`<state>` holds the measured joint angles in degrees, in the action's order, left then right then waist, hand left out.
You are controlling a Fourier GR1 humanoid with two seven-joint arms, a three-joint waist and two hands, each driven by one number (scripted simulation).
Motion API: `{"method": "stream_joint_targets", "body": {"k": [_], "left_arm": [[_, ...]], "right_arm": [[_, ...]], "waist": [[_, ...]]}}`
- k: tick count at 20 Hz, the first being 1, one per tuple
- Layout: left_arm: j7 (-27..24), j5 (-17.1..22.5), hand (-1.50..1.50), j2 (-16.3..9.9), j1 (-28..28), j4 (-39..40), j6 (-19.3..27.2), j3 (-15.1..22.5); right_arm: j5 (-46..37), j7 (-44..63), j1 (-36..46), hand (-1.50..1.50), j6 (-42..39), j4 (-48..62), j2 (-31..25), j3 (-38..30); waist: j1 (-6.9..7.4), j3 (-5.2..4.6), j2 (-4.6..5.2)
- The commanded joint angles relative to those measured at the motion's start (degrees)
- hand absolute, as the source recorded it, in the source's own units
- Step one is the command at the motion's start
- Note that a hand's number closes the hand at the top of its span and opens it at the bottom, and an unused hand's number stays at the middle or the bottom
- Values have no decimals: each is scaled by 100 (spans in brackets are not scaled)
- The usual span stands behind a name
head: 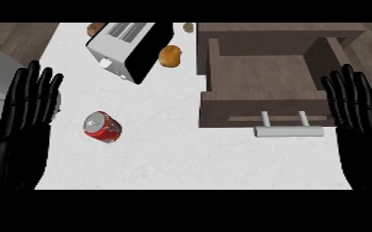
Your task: Pick up the can, place it into the drawer and close the drawer
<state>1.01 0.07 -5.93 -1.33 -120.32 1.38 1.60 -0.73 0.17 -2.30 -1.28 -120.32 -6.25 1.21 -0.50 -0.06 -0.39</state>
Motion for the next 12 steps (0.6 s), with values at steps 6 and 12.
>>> {"method": "stream_joint_targets", "body": {"k": [6, 12], "left_arm": [[-477, 2560, -150, -1093, 21, 248, -2491, -547], [767, 2918, -150, -2056, -523, 858, -2856, -1283]], "right_arm": [[229, 210, 79, -150, 28, -226, 112, -38], [162, 1275, -406, -150, 626, -10, 154, -702]], "waist": [[75, -19, 25], [80, 2, 30]]}}
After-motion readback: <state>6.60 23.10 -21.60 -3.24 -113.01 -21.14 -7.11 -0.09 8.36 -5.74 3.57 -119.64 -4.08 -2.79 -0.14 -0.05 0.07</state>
